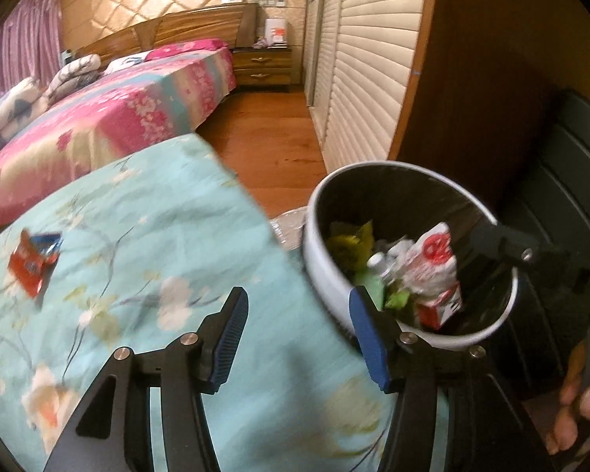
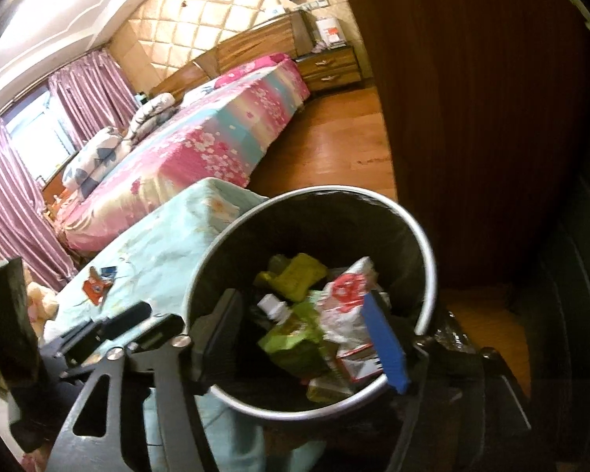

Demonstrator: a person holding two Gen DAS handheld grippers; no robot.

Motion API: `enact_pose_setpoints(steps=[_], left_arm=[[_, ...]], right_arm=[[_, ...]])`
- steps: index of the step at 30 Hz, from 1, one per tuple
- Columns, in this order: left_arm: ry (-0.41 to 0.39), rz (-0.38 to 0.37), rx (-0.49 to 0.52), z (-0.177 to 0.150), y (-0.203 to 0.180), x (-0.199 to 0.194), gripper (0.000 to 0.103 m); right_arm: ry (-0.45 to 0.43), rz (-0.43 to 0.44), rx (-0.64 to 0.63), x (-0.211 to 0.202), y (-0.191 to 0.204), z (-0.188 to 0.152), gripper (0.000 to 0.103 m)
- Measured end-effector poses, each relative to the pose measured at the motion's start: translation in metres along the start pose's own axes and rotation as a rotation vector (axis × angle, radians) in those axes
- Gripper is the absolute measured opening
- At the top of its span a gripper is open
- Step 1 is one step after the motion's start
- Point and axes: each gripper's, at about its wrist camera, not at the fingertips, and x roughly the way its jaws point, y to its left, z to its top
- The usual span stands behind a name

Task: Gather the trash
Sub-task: 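Move both open grippers back toward the white foam ball and red snack wrapper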

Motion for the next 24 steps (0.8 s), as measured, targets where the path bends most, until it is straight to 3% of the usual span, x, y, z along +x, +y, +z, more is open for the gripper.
enact_pose_setpoints(steps=[4,6,24], left_arm=[[0.002,0.025,-0.047,-0.018,0.023,-0.012,0.057],[-0.005,0.048,-0.075,-0.026,0.038,-0.02,0.064],[-0.035,0.255,-0.328,-0.084,0.147,-0.081,0.066]], right_arm=[[-0.002,0.032,-0.025,0.001,0.021,-0.006,0.079],[-0.001,0.052,-0.041,0.004,0.034,-0.01,0.083],[0.056,0.185,-0.177,0.047,0.137,-0.044,0.087]])
